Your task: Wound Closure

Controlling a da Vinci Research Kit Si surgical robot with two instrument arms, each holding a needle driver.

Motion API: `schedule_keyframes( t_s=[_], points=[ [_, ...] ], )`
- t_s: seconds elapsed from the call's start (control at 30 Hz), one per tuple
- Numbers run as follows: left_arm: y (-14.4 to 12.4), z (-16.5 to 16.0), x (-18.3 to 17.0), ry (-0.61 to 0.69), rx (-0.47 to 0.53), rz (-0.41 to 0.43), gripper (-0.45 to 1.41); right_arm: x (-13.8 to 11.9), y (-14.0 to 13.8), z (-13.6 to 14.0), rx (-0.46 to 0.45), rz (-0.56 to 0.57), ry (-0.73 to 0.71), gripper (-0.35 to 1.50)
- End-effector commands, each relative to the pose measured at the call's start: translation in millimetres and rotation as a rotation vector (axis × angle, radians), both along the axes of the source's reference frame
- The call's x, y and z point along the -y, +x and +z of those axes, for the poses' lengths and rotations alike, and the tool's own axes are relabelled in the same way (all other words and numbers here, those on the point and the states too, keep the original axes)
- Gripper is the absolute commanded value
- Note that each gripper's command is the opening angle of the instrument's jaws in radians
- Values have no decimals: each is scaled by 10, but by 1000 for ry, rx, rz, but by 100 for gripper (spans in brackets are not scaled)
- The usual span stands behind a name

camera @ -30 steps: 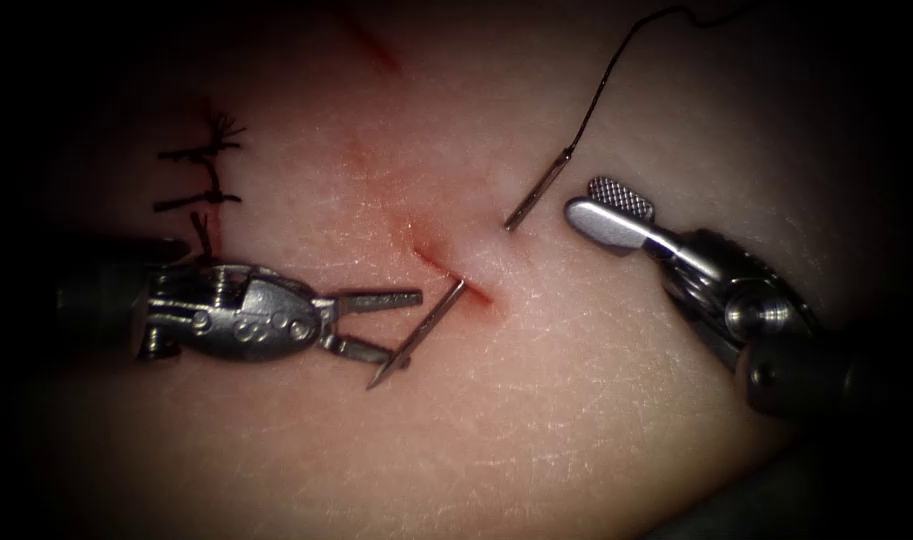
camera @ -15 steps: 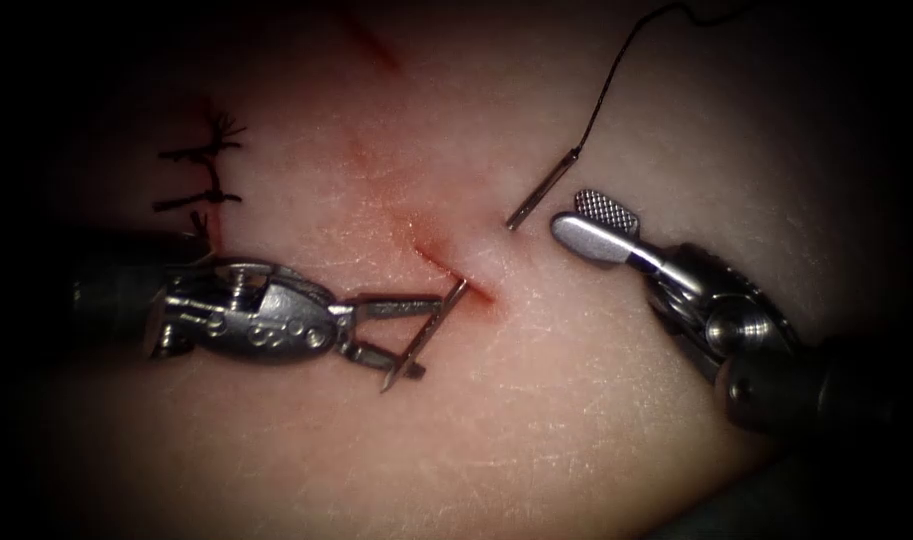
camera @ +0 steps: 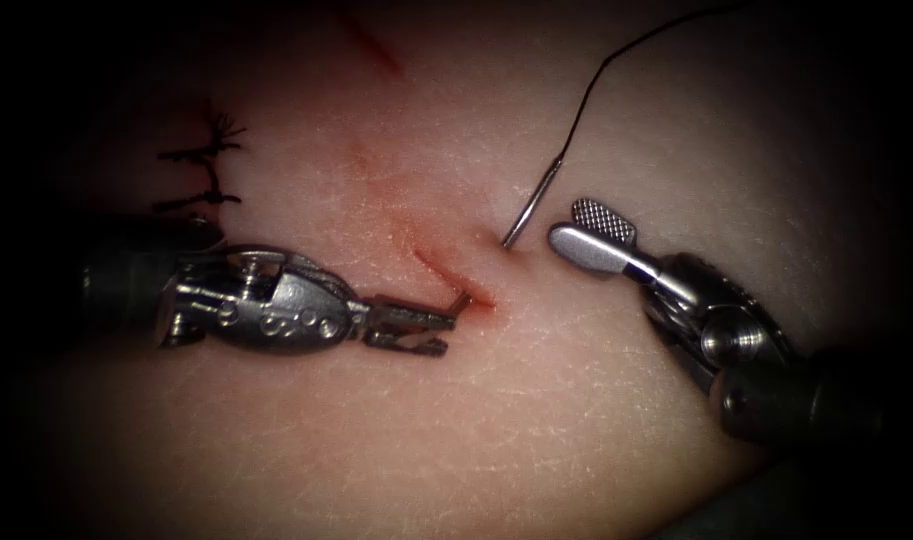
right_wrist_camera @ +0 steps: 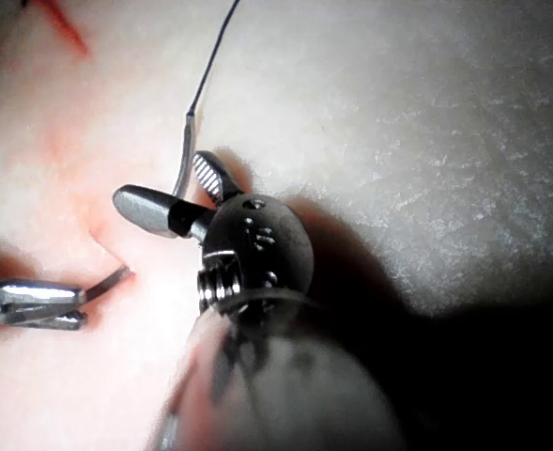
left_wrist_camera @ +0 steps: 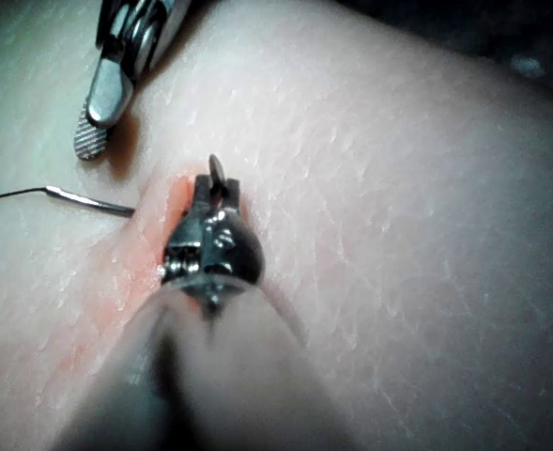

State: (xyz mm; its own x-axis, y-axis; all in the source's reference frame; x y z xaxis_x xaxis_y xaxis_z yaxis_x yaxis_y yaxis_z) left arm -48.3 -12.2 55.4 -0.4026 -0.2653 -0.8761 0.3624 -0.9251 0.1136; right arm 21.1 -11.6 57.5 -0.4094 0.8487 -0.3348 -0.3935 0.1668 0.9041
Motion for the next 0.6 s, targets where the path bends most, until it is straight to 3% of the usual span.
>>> schedule_keyframes(
  t_s=[0.03,0.27,0.4,0.47,0.5,0.57,0.6],
  points=[
    [-8,3,0,5,-2,6,-45,2,7,5,-2,0,1,108],
    [-4,-23,2,371,-23,-88,-45,8,7,5,-4,-22,22,101],
    [6,-44,-8,478,-3,-101,-45,11,5,5,-1,-46,27,101],
    [12,-54,-9,530,-7,-105,-45,12,3,5,-8,-54,32,93],
    [18,-64,-8,602,-19,-115,-45,15,1,3,-4,-81,41,69],
    [25,-74,-5,641,-18,-110,-45,17,-1,2,6,-112,53,42],
    [29,-81,-1,667,-24,-102,-45,20,-2,1,8,-143,63,9]
  ],
)
